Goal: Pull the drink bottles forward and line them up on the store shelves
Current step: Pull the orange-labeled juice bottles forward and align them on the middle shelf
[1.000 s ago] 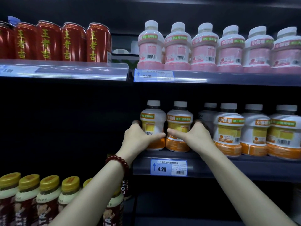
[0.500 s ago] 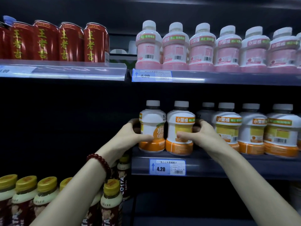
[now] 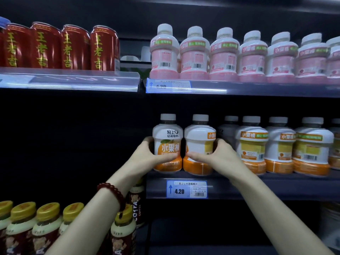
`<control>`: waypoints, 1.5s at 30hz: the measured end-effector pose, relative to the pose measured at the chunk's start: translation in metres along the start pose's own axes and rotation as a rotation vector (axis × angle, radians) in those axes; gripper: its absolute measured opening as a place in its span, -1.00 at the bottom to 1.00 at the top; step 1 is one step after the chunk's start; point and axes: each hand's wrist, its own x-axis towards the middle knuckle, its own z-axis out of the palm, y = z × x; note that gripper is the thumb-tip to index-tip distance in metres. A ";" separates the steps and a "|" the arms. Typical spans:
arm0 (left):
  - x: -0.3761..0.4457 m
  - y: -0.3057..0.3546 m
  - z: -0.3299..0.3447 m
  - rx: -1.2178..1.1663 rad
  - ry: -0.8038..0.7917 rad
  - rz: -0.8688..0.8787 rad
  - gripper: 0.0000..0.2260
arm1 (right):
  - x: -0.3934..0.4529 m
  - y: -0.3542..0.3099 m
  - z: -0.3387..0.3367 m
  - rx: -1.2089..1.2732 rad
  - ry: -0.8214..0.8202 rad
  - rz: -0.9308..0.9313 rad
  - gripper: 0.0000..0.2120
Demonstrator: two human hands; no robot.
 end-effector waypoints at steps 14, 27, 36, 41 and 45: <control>-0.002 -0.003 0.003 0.002 0.039 0.058 -0.22 | 0.004 -0.004 0.005 0.023 0.003 -0.004 -0.18; -0.013 -0.005 0.012 0.115 0.153 0.069 -0.22 | 0.009 0.007 -0.012 0.337 -0.198 0.061 -0.35; -0.015 -0.012 0.024 0.211 0.297 0.044 -0.04 | 0.004 0.006 -0.014 0.303 -0.218 0.005 -0.49; -0.016 -0.010 0.026 0.249 0.307 0.047 -0.01 | 0.004 0.006 -0.015 0.279 -0.229 -0.018 -0.50; -0.023 -0.006 0.031 0.314 0.340 0.064 0.02 | 0.000 0.005 -0.014 0.223 -0.216 -0.030 -0.54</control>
